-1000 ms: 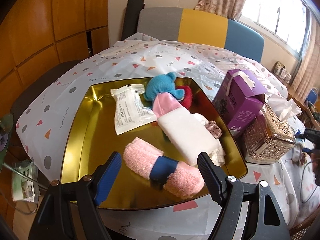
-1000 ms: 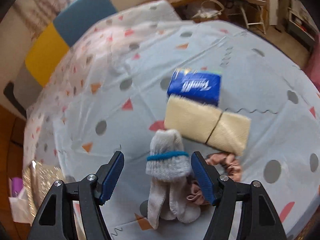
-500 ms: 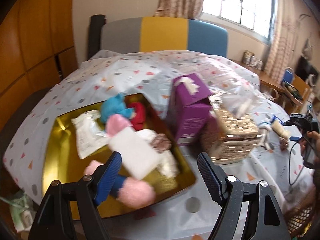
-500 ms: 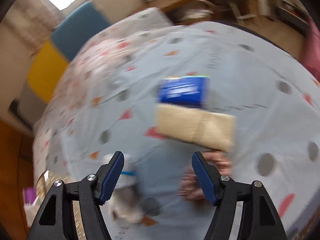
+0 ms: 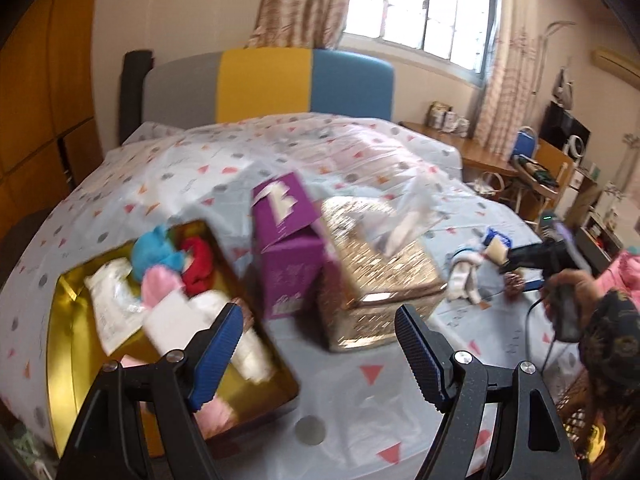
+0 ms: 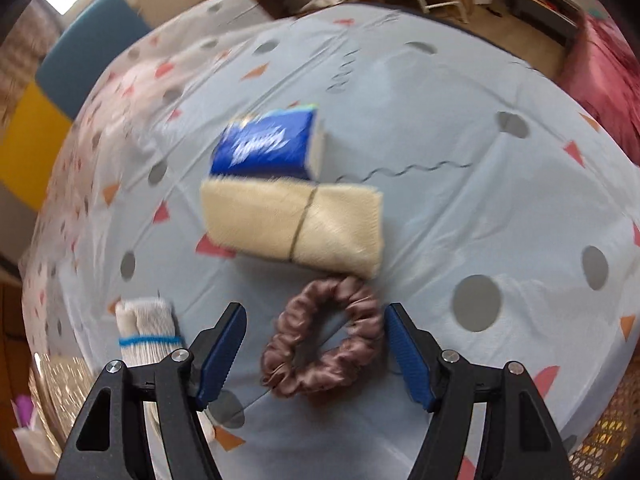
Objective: Organize soft objects
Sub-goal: 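Grasp the brown satin scrunchie with the right gripper, then grasp the white knit glove with the left gripper and lift it, then carry the white knit glove into the gold tray and open the left gripper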
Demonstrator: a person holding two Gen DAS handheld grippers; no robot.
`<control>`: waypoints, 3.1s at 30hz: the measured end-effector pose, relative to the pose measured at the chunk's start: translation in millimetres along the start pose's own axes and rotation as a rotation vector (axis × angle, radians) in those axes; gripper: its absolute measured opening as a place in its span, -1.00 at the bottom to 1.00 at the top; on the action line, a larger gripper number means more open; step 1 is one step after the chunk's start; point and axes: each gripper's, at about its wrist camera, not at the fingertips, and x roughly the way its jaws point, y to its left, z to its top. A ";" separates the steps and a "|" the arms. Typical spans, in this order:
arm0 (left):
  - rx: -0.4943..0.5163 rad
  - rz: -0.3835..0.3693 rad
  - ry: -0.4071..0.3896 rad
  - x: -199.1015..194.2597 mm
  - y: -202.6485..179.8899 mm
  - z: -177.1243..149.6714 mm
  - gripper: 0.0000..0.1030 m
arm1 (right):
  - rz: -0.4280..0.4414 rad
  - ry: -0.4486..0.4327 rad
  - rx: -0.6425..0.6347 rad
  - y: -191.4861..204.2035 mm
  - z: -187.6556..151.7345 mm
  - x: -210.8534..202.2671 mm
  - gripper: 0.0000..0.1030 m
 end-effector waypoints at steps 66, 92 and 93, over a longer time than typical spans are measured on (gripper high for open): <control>0.212 -0.167 0.132 166.1 -203.9 106.6 -0.46 | -0.056 0.004 -0.345 65.6 -18.5 17.2 -0.39; -0.055 0.085 -0.087 46.7 -14.8 95.4 -0.45 | -0.209 -0.117 -0.626 106.8 -63.5 7.4 -0.61; -0.059 0.091 -0.090 43.1 -11.2 91.4 -0.45 | -0.203 -0.112 -0.615 105.8 -61.2 7.6 -0.61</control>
